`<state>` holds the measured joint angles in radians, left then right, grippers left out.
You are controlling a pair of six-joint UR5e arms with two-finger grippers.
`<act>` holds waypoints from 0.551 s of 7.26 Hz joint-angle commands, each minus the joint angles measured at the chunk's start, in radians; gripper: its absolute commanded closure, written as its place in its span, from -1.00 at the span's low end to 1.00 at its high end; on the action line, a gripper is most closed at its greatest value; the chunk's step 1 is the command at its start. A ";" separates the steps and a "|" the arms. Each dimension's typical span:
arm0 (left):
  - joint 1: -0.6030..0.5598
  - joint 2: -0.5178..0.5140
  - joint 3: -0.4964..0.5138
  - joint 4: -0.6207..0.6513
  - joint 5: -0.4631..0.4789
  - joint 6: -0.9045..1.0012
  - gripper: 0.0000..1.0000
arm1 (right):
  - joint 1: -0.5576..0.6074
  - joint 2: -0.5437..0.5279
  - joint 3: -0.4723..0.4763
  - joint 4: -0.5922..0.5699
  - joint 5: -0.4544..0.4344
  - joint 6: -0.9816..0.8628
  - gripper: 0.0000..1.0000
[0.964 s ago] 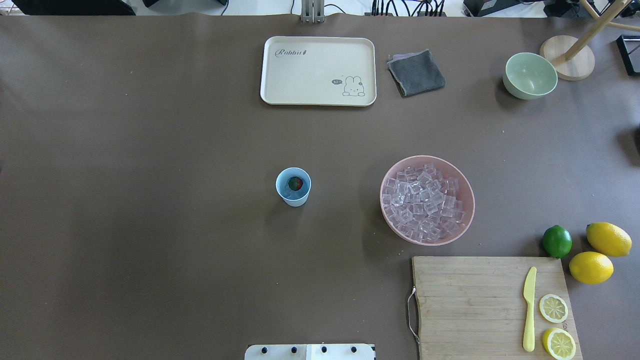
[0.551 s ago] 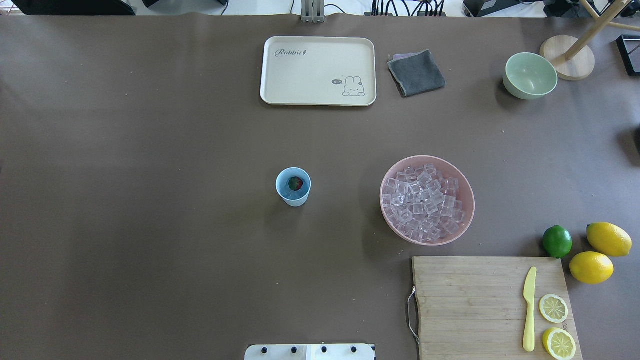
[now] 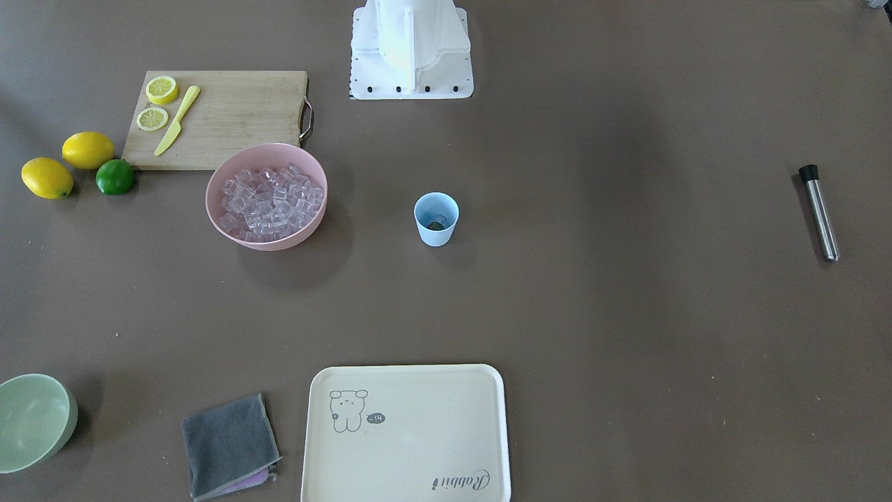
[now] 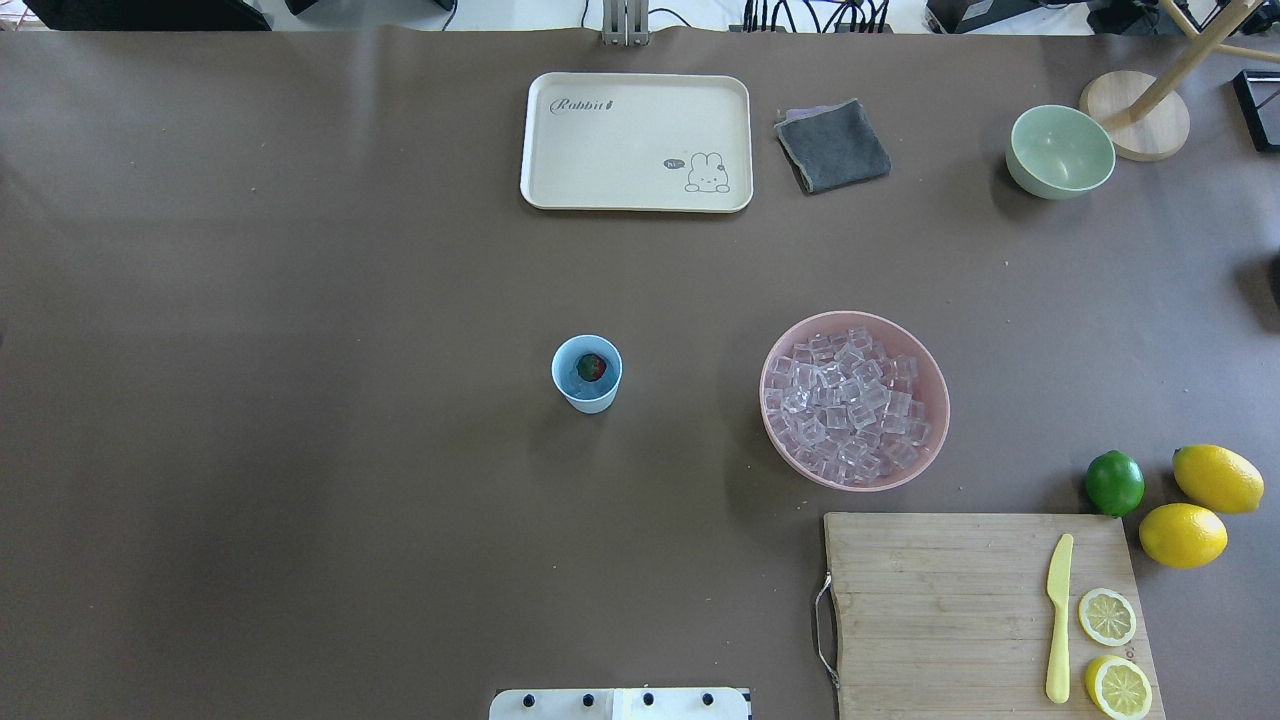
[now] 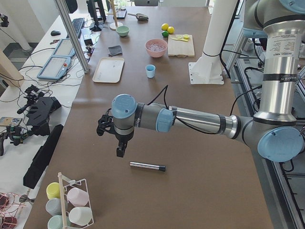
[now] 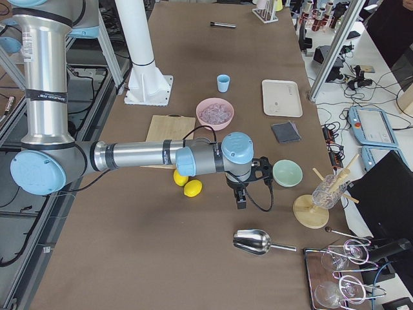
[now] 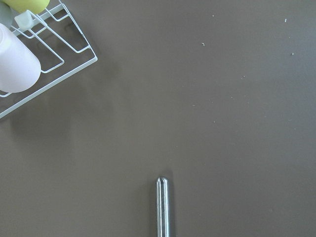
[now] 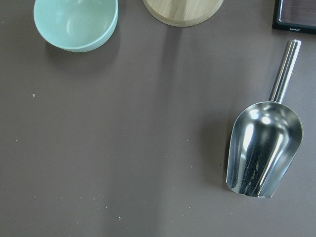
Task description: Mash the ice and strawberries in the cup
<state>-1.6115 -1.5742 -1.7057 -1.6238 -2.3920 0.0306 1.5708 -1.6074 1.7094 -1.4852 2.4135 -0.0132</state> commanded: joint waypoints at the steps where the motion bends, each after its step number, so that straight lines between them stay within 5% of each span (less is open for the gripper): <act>1: 0.001 0.031 0.032 -0.103 0.004 -0.003 -0.98 | 0.014 0.000 0.000 -0.009 -0.002 0.007 -1.00; 4: 0.001 0.034 0.049 -0.113 0.001 -0.001 -0.98 | 0.025 0.003 0.000 -0.039 -0.007 0.007 -1.00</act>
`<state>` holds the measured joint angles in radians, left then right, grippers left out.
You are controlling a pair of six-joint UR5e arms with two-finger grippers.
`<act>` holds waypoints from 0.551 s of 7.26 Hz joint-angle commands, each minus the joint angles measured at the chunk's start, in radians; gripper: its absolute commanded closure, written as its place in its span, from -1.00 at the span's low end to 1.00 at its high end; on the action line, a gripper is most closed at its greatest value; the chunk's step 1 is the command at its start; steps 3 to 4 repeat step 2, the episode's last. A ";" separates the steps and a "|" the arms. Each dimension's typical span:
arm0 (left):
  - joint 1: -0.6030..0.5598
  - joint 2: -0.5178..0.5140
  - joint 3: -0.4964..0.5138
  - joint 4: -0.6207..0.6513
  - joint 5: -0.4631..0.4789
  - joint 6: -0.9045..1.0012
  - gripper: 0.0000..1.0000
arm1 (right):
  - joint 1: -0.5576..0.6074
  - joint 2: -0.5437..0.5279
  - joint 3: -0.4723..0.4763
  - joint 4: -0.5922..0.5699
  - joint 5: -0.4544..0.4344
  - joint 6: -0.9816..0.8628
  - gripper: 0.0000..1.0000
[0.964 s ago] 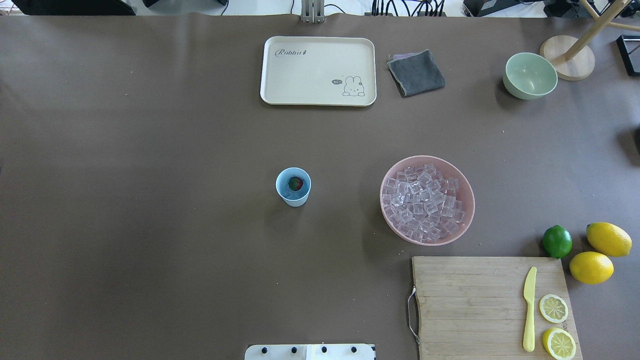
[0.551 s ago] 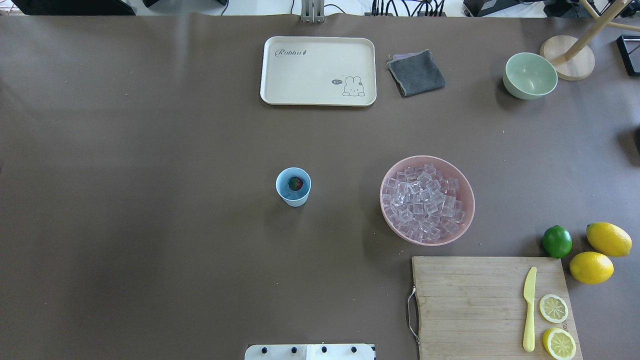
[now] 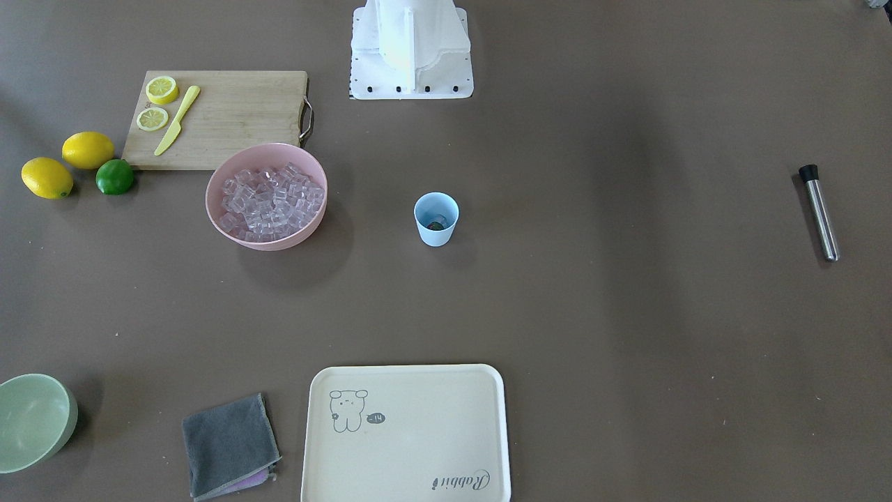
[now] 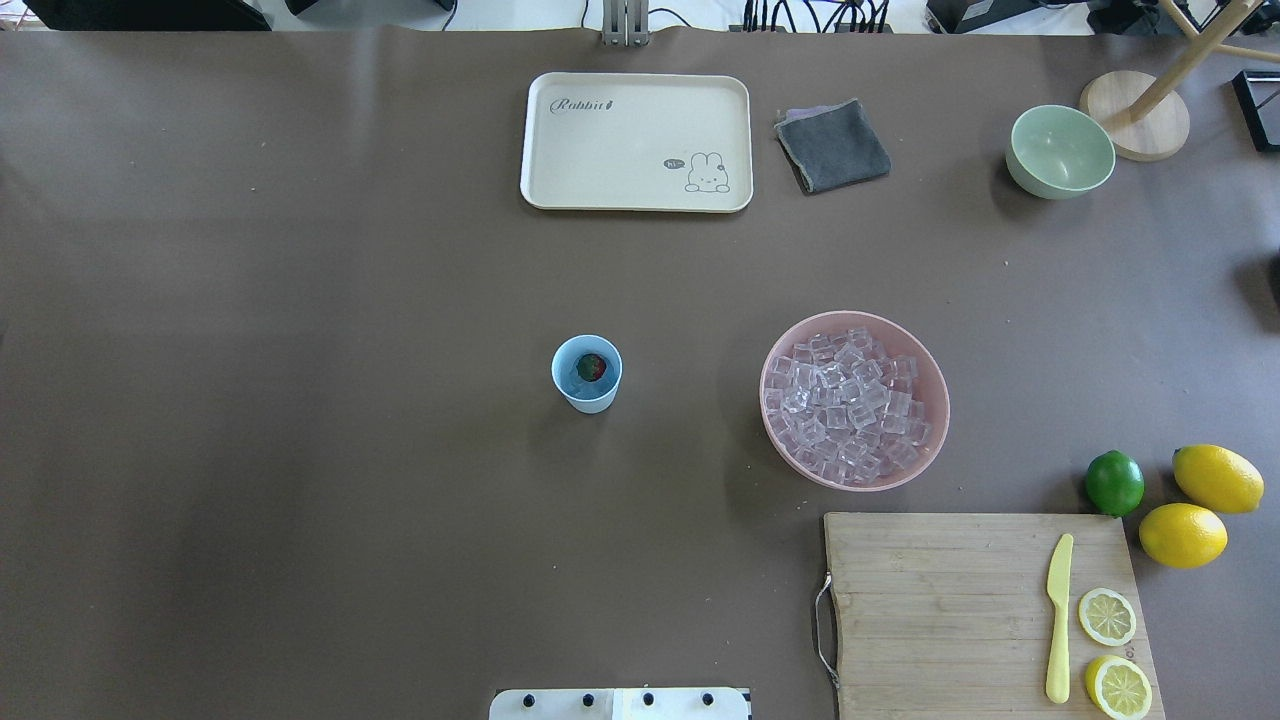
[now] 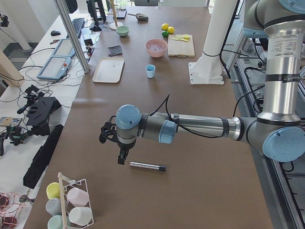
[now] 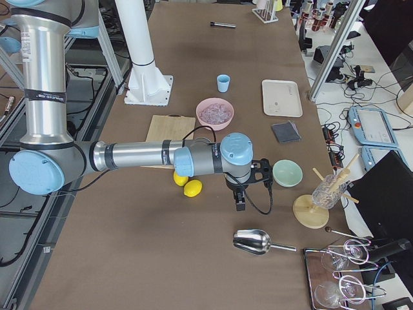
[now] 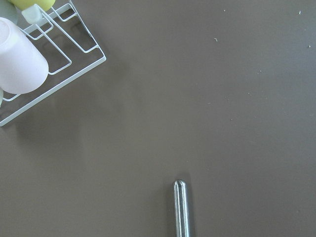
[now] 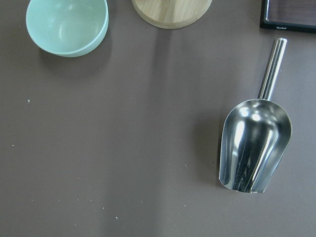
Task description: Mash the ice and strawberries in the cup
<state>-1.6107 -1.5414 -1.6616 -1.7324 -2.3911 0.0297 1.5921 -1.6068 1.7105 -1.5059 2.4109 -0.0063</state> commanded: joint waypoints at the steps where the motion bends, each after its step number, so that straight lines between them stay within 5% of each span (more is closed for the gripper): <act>1: 0.000 0.001 0.005 -0.004 0.000 -0.001 -0.98 | 0.006 0.004 -0.002 -0.040 -0.012 0.000 -1.00; 4: 0.000 0.001 0.008 -0.004 0.000 -0.001 -0.98 | 0.009 0.005 -0.005 -0.040 -0.027 -0.001 -1.00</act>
